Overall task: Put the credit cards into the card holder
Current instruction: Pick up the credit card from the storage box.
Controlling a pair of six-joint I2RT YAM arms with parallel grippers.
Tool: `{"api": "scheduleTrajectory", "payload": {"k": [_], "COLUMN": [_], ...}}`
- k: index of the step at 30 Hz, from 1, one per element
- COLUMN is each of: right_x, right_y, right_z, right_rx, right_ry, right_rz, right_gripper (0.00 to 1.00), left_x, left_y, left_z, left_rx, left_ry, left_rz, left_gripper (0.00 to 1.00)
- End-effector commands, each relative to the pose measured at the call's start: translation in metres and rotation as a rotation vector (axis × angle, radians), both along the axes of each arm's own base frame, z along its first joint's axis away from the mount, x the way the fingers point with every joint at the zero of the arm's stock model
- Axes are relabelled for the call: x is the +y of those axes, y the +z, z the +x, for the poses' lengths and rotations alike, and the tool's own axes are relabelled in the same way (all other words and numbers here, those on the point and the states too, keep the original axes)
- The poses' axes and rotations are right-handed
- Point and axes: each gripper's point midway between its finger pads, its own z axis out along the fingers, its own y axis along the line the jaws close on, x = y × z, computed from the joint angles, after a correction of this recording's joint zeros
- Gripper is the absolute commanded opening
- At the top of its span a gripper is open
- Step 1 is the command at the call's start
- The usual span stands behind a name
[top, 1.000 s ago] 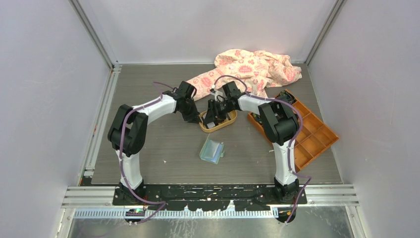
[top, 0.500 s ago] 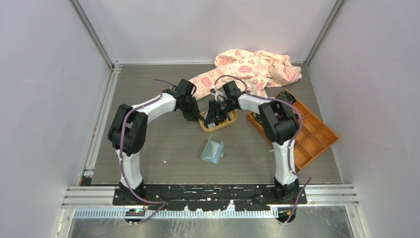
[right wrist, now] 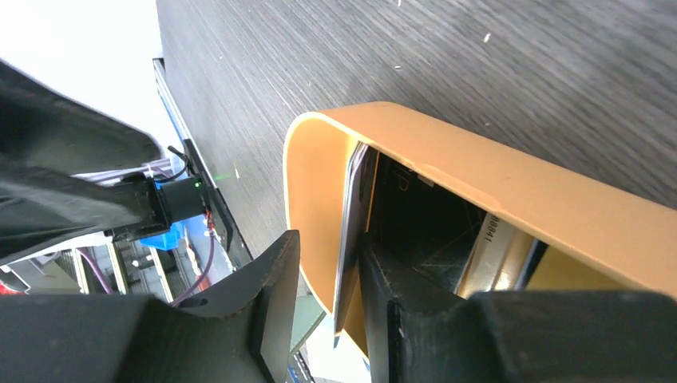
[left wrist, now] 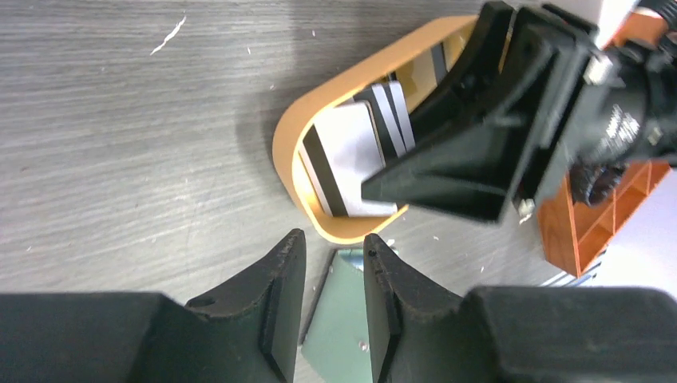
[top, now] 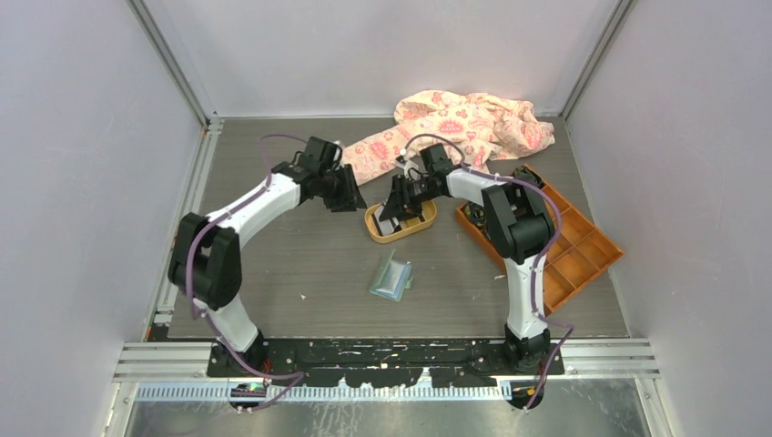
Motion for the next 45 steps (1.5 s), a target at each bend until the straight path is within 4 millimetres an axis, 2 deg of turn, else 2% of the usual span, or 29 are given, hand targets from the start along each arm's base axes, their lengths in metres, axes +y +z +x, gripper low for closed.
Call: {"api": "scheduleTrajectory", "payload": {"k": [1, 10, 17, 26, 27, 30, 32, 34, 37, 40, 45], "right_x": [-0.003, -0.015, -0.024, -0.035, -0.037, -0.042, -0.046, -0.050, -0.055, -0.060, -0.074], "right_y": [0.014, 0.012, 0.013, 0.013, 0.013, 0.013, 0.013, 0.013, 0.012, 0.026, 0.063], "right_z": [0.010, 0.016, 0.021, 0.026, 0.027, 0.029, 0.030, 0.033, 0.035, 0.036, 0.031], "right_rx": [-0.039, -0.030, -0.033, -0.028, -0.029, -0.036, -0.042, -0.056, -0.081, -0.145, -0.284], "right_ry": [-0.006, -0.035, -0.055, -0.081, -0.084, -0.091, -0.096, -0.103, -0.109, -0.100, -0.056], "right_rz": [0.016, 0.006, 0.005, 0.005, 0.003, -0.004, -0.016, -0.028, -0.054, -0.073, -0.092], "right_gripper": [0.39, 0.39, 0.39, 0.35, 0.35, 0.34, 0.28, 0.17, 0.03, 0.01, 0.01], "left_x": [0.006, 0.027, 0.037, 0.049, 0.051, 0.056, 0.058, 0.060, 0.058, 0.052, 0.040], "left_y": [0.055, 0.092, 0.111, 0.111, 0.105, 0.102, 0.103, 0.106, 0.106, 0.111, 0.122], "left_z": [-0.007, -0.054, -0.090, -0.127, -0.131, -0.140, -0.144, -0.149, -0.155, -0.161, -0.171], "left_rx": [-0.201, -0.386, -0.483, -0.566, -0.565, -0.602, -0.643, -0.673, -0.689, -0.698, -0.747], "left_ry": [-0.065, -0.106, -0.116, -0.087, -0.079, -0.050, -0.025, -0.008, -0.017, -0.055, -0.135], "left_rz": [-0.077, -0.183, -0.263, -0.362, -0.373, -0.414, -0.456, -0.505, -0.556, -0.609, -0.738], "left_gripper": [0.34, 0.38, 0.40, 0.40, 0.40, 0.48, 0.54, 0.58, 0.61, 0.61, 0.64]}}
